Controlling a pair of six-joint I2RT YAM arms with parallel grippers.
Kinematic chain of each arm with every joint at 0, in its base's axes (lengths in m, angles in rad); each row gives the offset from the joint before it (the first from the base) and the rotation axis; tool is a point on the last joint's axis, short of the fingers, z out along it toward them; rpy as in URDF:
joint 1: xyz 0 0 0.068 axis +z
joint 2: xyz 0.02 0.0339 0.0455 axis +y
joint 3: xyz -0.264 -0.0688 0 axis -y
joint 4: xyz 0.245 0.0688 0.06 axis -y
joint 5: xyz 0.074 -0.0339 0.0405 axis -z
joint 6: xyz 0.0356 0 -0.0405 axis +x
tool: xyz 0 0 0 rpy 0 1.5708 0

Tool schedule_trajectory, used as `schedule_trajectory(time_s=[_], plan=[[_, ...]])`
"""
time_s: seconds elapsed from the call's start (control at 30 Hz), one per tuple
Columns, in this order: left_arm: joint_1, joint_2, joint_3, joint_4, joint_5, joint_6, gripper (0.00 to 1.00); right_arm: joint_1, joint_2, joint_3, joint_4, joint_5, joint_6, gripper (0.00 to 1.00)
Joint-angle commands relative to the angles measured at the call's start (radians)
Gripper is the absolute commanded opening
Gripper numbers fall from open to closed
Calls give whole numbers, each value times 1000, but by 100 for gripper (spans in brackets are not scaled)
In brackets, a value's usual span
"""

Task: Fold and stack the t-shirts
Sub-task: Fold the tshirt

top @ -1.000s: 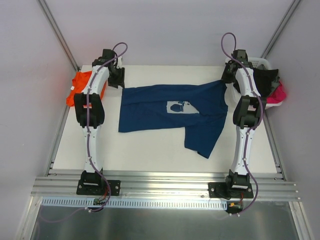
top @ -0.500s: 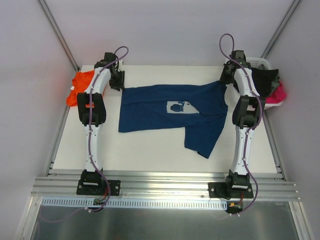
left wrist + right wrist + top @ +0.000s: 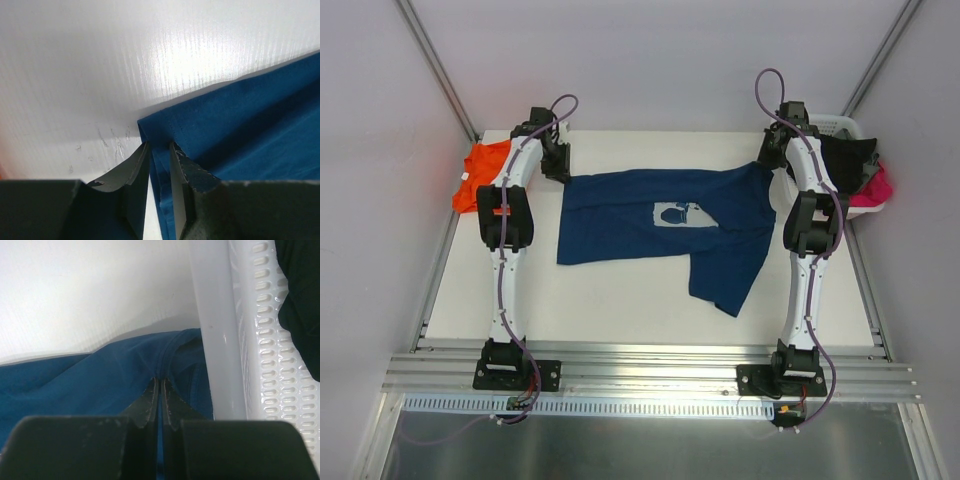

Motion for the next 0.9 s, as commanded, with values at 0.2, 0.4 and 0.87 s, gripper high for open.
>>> schedule_trajectory(time_s=[0.2,0.4,0.87], plan=[[6,5,59,14,3,6,7,4,-48,-2,4,18,-17,1],[12,4,64,20,-23,6,0,4,-51,-4,4,28,-25,1],[15,14,125,83,-198,6,0,4,-55,-16,0,33,-33,1]])
